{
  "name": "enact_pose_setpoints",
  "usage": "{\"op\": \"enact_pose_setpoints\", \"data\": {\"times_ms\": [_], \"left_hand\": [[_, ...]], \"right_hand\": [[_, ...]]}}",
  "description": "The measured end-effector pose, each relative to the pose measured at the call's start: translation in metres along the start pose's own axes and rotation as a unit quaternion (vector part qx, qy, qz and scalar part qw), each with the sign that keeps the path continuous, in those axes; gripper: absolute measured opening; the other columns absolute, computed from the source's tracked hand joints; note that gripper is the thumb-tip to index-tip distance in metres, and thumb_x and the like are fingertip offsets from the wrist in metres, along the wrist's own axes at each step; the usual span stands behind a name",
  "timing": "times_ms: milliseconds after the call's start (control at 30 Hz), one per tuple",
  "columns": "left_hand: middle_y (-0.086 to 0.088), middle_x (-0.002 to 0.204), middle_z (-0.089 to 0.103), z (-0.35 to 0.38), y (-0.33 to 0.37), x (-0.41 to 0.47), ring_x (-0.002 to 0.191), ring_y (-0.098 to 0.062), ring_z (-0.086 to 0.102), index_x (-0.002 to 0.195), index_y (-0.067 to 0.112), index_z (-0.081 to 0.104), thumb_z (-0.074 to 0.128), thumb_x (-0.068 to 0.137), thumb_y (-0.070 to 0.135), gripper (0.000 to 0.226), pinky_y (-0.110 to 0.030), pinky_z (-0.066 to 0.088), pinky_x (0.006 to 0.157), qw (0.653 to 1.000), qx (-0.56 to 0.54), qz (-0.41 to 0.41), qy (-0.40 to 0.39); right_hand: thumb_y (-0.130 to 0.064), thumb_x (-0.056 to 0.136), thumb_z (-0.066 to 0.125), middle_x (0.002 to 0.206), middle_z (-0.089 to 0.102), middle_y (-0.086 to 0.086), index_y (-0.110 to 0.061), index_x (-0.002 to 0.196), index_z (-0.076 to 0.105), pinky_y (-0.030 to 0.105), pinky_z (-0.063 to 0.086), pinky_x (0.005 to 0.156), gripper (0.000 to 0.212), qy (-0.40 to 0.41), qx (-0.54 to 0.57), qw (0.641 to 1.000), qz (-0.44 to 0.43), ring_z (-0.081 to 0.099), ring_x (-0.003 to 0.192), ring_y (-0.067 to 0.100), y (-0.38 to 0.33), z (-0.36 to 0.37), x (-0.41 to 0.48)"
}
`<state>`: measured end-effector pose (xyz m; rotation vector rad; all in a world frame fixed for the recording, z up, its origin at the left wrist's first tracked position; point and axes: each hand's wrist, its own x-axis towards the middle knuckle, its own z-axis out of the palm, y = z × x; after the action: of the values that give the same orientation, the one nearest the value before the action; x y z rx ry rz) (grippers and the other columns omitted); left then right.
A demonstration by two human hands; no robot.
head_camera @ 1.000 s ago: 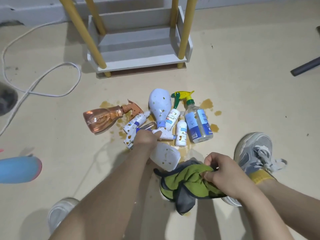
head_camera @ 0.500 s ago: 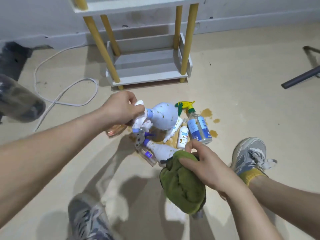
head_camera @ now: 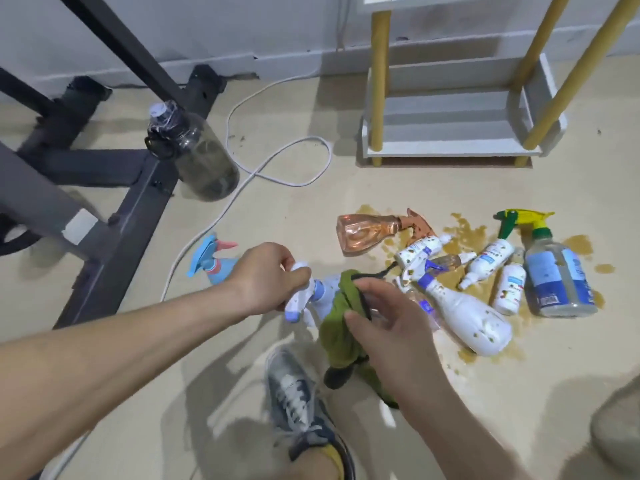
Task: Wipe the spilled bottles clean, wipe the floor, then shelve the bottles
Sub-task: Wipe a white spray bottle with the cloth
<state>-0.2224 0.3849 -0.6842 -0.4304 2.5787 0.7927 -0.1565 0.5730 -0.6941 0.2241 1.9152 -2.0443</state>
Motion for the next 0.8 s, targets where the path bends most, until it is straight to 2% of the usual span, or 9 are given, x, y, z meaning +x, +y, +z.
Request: {"op": "enact_pose_setpoints", "data": {"times_ms": [133, 233, 300, 367, 467, 533, 633, 700, 800], "left_hand": [[-0.003, 0.057, 0.069, 0.027, -0.041, 0.030, 0.062, -0.013, 0.066, 0.077, 0.004, 0.064, 0.053, 0.089, 0.033, 0.033, -0.033, 0.055, 0.068, 0.998, -0.057, -0.021, -0.012], [-0.003, 0.065, 0.067, 0.045, -0.058, 0.044, 0.069, -0.020, 0.064, 0.073, 0.012, 0.063, 0.053, 0.091, 0.041, 0.036, -0.036, 0.052, 0.068, 0.997, -0.030, -0.006, 0.070], [-0.003, 0.065, 0.065, 0.051, -0.064, 0.048, 0.066, -0.020, 0.062, 0.075, 0.012, 0.063, 0.050, 0.093, 0.039, 0.036, -0.028, 0.043, 0.060, 0.993, -0.019, 0.001, 0.112], [-0.003, 0.064, 0.064, 0.052, -0.068, 0.048, 0.060, -0.019, 0.063, 0.076, 0.009, 0.062, 0.048, 0.095, 0.036, 0.035, -0.023, 0.039, 0.053, 0.990, -0.060, -0.006, 0.124], [-0.001, 0.058, 0.063, 0.053, -0.072, 0.049, 0.046, -0.005, 0.060, 0.081, 0.007, 0.065, 0.049, 0.097, 0.031, 0.033, -0.011, 0.038, 0.047, 0.985, -0.123, -0.018, 0.123], [0.002, 0.049, 0.058, 0.052, -0.075, 0.052, 0.044, 0.000, 0.057, 0.079, 0.009, 0.065, 0.049, 0.098, 0.028, 0.032, -0.009, 0.037, 0.046, 0.980, -0.148, -0.024, 0.131], [0.003, 0.045, 0.054, 0.052, -0.081, 0.049, 0.043, -0.004, 0.052, 0.069, 0.010, 0.058, 0.050, 0.097, 0.028, 0.034, -0.013, 0.040, 0.046, 0.979, -0.156, -0.010, 0.128], [-0.003, 0.050, 0.057, 0.056, -0.090, 0.043, 0.046, -0.008, 0.052, 0.068, 0.010, 0.053, 0.048, 0.097, 0.029, 0.035, -0.024, 0.045, 0.050, 0.980, -0.158, -0.012, 0.118], [-0.006, 0.055, 0.057, 0.063, -0.104, 0.028, 0.053, -0.014, 0.055, 0.069, 0.015, 0.053, 0.046, 0.097, 0.033, 0.033, -0.024, 0.043, 0.053, 0.977, -0.167, -0.007, 0.132]], "right_hand": [[-0.025, 0.089, 0.054, 0.120, 0.064, -0.024, -0.037, 0.118, 0.062, 0.029, 0.046, 0.101, 0.032, -0.005, -0.071, 0.997, -0.029, 0.058, 0.117, -0.001, 0.062, 0.043, 0.042], [-0.040, 0.094, 0.043, 0.139, 0.042, -0.031, -0.039, 0.138, 0.047, 0.031, 0.028, 0.116, 0.044, -0.019, -0.192, 0.980, -0.046, 0.035, 0.138, 0.000, 0.113, 0.057, 0.080], [-0.045, 0.098, 0.036, 0.150, 0.034, -0.024, -0.037, 0.147, 0.037, 0.031, 0.022, 0.118, 0.050, -0.016, -0.243, 0.969, -0.051, 0.025, 0.144, 0.002, 0.140, 0.056, 0.103], [-0.047, 0.102, 0.031, 0.152, 0.039, -0.013, -0.031, 0.151, 0.033, 0.033, 0.030, 0.113, 0.051, 0.022, -0.260, 0.965, -0.005, 0.035, 0.142, 0.012, 0.164, 0.049, 0.131], [-0.047, 0.102, 0.028, 0.149, 0.047, 0.000, -0.025, 0.153, 0.029, 0.046, 0.036, 0.110, 0.055, 0.062, -0.278, 0.954, 0.092, 0.046, 0.135, 0.025, 0.173, 0.043, 0.157], [-0.044, 0.103, 0.036, 0.150, 0.042, -0.012, -0.031, 0.150, 0.034, 0.042, 0.030, 0.117, 0.049, 0.069, -0.193, 0.976, 0.081, 0.039, 0.139, 0.010, 0.160, 0.056, 0.142], [-0.041, 0.105, 0.031, 0.149, 0.026, -0.034, -0.050, 0.143, 0.027, 0.022, 0.010, 0.119, 0.039, -0.048, -0.144, 0.988, -0.013, 0.016, 0.138, -0.018, 0.124, 0.085, 0.091], [-0.036, 0.104, 0.032, 0.146, 0.033, -0.036, -0.053, 0.139, 0.034, 0.028, 0.018, 0.119, 0.039, -0.094, -0.150, 0.980, -0.090, 0.024, 0.139, -0.014, 0.118, 0.093, 0.085], [-0.033, 0.100, 0.032, 0.132, 0.058, -0.021, -0.036, 0.131, 0.057, 0.042, 0.040, 0.105, 0.040, -0.038, -0.280, 0.948, -0.148, 0.051, 0.126, 0.001, 0.140, 0.078, 0.127]]}}
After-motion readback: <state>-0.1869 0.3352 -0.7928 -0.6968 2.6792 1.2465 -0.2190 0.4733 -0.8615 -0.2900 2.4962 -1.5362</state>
